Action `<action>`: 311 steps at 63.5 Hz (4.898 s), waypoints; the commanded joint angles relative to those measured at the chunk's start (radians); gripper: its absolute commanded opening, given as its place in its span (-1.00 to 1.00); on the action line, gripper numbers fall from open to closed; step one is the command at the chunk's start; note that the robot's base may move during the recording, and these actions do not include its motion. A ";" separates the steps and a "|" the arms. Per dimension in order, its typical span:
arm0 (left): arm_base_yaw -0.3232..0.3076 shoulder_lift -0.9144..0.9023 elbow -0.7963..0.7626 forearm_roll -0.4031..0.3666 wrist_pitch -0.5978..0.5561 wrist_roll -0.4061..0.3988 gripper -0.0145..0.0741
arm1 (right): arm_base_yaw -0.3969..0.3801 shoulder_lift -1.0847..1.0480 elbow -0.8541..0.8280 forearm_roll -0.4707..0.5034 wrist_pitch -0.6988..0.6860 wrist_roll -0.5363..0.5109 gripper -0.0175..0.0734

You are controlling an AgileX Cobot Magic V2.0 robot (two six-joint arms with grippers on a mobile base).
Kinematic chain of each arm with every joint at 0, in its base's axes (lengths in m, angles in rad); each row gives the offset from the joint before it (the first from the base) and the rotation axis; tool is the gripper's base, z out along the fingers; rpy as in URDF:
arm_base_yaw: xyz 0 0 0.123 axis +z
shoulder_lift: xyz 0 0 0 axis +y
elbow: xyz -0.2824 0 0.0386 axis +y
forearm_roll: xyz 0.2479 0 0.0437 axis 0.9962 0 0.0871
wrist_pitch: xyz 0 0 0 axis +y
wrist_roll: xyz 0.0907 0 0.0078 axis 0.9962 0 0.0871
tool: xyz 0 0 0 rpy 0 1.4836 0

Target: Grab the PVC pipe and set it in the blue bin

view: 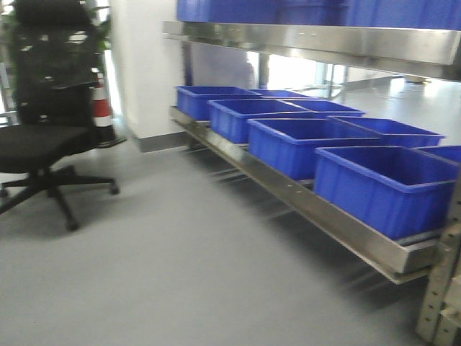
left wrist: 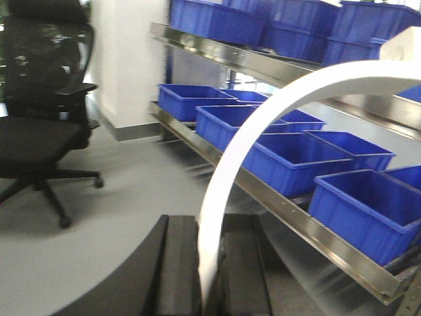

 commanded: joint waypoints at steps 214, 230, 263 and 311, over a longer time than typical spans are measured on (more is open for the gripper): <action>-0.005 -0.008 -0.002 -0.005 -0.024 -0.001 -0.92 | 0.000 -0.004 0.001 -0.005 -0.028 -0.002 -0.96; -0.005 -0.008 -0.002 -0.005 -0.024 -0.001 -0.92 | 0.000 -0.004 0.001 -0.005 -0.028 -0.002 -0.96; -0.005 -0.008 -0.002 -0.005 -0.024 -0.001 -0.92 | 0.000 -0.004 0.001 -0.005 -0.060 -0.002 -0.96; -0.005 -0.008 -0.002 -0.005 -0.096 -0.001 -0.92 | 0.000 -0.004 0.001 -0.005 -0.097 -0.002 -0.96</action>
